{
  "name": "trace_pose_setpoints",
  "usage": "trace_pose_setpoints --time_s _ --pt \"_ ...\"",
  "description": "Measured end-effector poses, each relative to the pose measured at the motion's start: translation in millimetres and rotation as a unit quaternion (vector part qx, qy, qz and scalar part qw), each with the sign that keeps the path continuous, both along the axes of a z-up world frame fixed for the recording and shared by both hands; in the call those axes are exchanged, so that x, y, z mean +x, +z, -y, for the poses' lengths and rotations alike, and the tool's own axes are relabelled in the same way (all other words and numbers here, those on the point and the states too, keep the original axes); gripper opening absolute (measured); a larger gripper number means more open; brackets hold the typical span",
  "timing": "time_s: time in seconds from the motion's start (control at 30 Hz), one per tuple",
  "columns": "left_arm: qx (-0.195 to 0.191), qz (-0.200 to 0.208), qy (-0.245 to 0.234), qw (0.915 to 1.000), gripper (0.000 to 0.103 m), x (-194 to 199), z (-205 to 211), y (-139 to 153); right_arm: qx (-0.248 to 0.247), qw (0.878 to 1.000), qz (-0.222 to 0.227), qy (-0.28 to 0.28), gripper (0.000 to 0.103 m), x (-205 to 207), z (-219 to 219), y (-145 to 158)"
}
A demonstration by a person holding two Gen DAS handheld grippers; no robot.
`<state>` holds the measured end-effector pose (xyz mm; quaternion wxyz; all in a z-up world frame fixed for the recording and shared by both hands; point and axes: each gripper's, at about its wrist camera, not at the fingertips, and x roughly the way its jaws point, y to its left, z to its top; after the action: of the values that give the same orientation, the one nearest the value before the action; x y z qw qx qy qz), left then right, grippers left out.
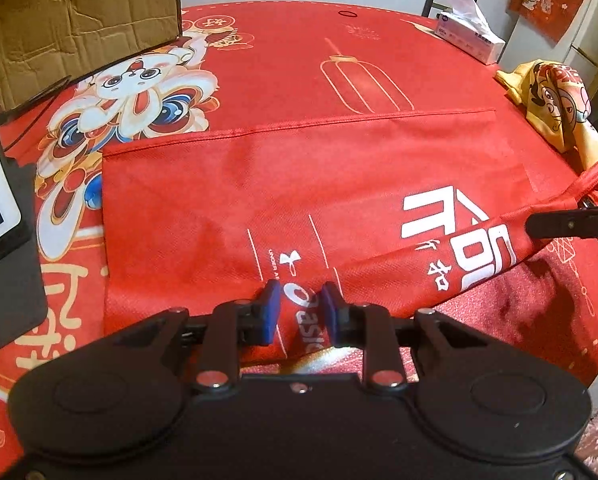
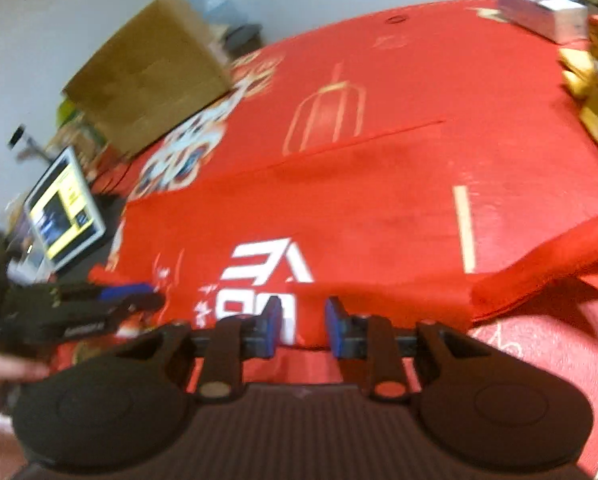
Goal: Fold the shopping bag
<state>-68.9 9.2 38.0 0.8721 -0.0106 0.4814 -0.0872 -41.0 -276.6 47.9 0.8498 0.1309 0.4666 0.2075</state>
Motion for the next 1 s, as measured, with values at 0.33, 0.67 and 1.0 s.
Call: trace_pose_setpoints --time_s 0.33,0.67,1.0 --pt "-0.005 0.000 0.002 1.0000 0.025 0 -2 0 -0.085 0.996 0.013 -0.028 0.000 1 -16 -12" --pt "-0.006 0.002 0.005 1.0000 0.025 -2 -1 0 -0.087 0.994 -0.032 -0.052 0.000 18 -19 -17" --pt "-0.009 -0.001 0.007 0.9999 0.025 -1 -2 0 -0.252 0.925 0.181 0.221 0.035 -33 -61 11"
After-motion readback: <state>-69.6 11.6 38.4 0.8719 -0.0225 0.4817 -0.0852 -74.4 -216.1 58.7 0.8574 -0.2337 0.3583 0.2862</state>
